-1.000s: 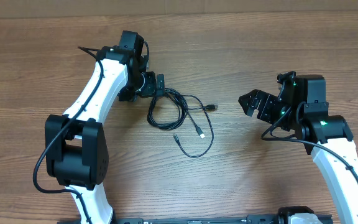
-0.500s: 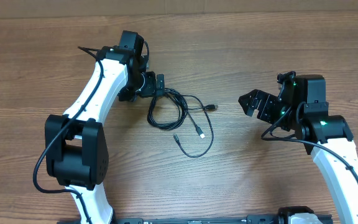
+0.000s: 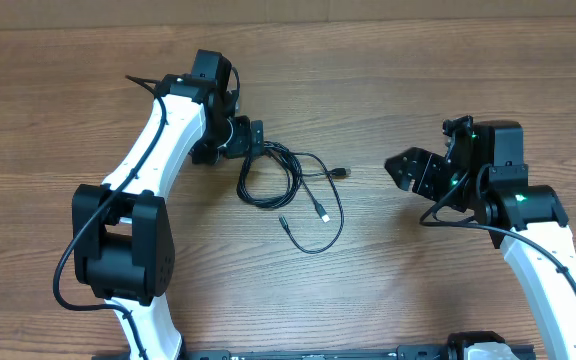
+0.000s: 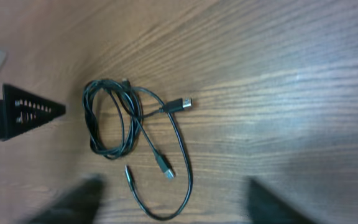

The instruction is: Untangle cables

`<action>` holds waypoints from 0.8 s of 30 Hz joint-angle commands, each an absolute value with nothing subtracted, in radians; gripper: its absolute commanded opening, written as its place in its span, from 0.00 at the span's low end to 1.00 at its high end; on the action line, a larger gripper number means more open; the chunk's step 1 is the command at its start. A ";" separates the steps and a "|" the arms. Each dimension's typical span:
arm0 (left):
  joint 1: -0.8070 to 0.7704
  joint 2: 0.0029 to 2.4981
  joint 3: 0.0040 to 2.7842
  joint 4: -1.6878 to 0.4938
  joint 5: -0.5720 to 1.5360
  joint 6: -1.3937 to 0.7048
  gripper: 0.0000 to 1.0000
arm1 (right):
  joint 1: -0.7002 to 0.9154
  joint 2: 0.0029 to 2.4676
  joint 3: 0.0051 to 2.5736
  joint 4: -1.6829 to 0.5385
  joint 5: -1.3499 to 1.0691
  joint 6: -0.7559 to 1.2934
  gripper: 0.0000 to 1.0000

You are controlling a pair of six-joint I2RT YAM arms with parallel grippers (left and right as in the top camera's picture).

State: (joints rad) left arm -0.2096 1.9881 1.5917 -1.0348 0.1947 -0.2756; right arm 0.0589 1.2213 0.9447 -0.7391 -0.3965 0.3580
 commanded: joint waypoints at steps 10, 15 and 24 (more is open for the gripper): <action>-0.225 1.991 1.538 -1.050 0.199 -0.179 0.04 | 0.123 1.228 0.968 -0.870 -0.428 0.437 0.04; -0.225 1.991 1.476 -0.962 0.199 -0.179 0.04 | 0.152 1.252 0.955 -0.869 -0.428 0.471 0.07; -0.225 1.991 1.375 -0.825 0.200 -0.183 0.10 | 0.211 1.351 0.954 -0.839 -0.427 0.484 0.10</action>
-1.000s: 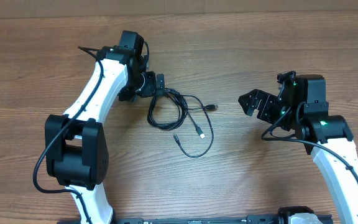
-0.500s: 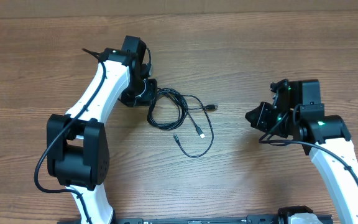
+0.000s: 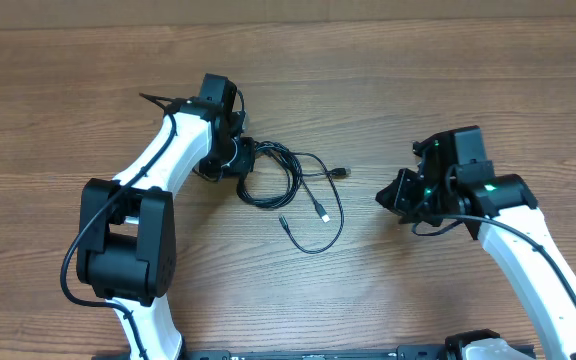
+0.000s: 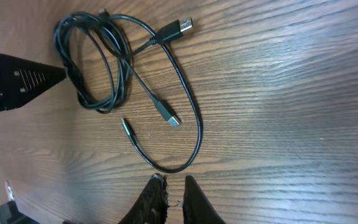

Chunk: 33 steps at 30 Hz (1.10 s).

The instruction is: Untangle cables

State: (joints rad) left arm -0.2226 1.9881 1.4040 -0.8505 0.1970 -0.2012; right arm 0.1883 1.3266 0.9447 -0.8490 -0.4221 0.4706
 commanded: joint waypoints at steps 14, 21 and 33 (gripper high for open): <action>-0.230 1.991 1.360 -0.799 0.260 -0.193 0.19 | 0.345 1.499 0.954 -0.760 -0.405 0.533 0.13; -0.250 1.991 1.328 -0.772 0.202 -0.229 0.22 | 0.392 1.539 0.954 -0.707 -0.402 0.558 0.14; -0.276 1.991 1.277 -0.693 0.190 -0.227 0.17 | 0.400 1.555 0.954 -0.677 -0.393 0.580 0.17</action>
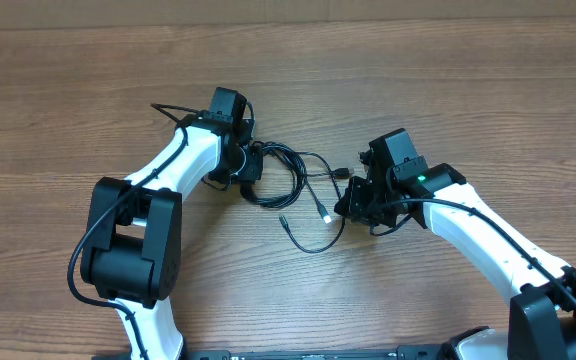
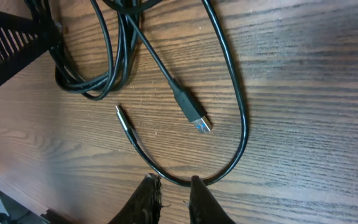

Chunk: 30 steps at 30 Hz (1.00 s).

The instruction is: Untangle cables

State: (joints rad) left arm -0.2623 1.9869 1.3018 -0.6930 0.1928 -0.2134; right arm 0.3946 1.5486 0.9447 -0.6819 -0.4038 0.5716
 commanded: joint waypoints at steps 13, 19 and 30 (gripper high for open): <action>-0.274 1.971 1.429 -0.848 0.219 -0.125 0.04 | 0.400 1.555 0.954 -0.668 -0.384 0.580 0.15; -0.276 1.965 1.585 -0.994 0.220 -0.081 0.04 | 0.399 1.555 0.954 -0.639 -0.358 0.580 0.07; -0.287 1.969 1.520 -1.008 0.229 -0.165 0.04 | 0.407 1.556 0.954 -0.523 -0.360 0.659 0.20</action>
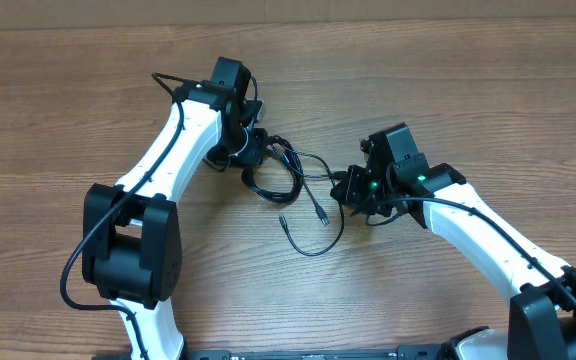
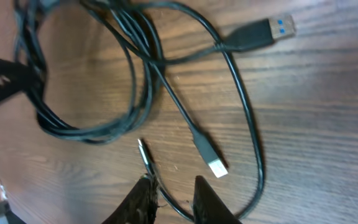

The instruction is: Untangle cables

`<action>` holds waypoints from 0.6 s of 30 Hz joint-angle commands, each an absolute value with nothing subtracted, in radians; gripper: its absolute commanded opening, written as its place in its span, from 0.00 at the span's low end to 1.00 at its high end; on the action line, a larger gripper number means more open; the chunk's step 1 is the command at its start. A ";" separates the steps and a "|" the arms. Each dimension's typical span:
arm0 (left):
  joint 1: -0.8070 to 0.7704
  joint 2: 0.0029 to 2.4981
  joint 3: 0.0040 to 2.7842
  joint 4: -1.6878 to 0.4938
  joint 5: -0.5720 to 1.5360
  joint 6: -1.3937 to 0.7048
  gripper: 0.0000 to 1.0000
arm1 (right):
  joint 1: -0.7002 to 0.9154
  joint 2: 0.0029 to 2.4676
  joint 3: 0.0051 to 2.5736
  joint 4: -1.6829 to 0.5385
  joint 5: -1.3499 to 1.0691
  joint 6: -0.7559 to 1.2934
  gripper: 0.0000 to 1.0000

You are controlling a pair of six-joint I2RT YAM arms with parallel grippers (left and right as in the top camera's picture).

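A bundle of black cables lies mid-table, with its coil (image 1: 273, 178) at the left. My left gripper (image 1: 255, 150) sits at the coil's upper left edge, shut on its strands; one of its fingers shows against the coil (image 2: 86, 99). From the coil trail a blue-tongued USB plug (image 2: 277, 28), a silver plug (image 2: 215, 165) and a thin lead ending in a jack tip (image 2: 143, 148). My right gripper (image 2: 174, 200) is low over the thin lead's loop (image 2: 257, 155), slightly open, the lead running between its fingers (image 2: 210, 202).
Bare wooden table (image 1: 468, 90) surrounds the cables on every side. The two white arms reach in from the lower left and lower right, and their grippers are a short way apart across the bundle.
My left gripper has shifted a little toward the far edge, and the coil went with it. The right gripper has moved closer to the plugs and its fingers stand wider apart.
At first the right gripper hung wide open far right of the bundle, the left one at the coil. Then the right was nearly shut and closer. It reached the thin lead's loop, and now straddles that lead while the left holds the coil.
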State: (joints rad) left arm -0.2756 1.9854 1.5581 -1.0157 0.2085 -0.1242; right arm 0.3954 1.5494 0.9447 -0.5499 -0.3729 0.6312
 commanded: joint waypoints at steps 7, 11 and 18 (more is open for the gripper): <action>-0.287 1.969 1.421 -0.926 0.229 -0.165 0.04 | 0.452 1.578 0.954 -0.418 -0.347 0.659 0.20; -0.288 1.969 1.408 -0.882 0.225 -0.165 0.17 | 0.479 1.609 0.954 -0.326 -0.278 0.659 0.20; -0.288 1.969 1.407 -0.822 0.196 -0.195 0.37 | 0.513 1.680 0.954 -0.170 -0.206 0.659 0.20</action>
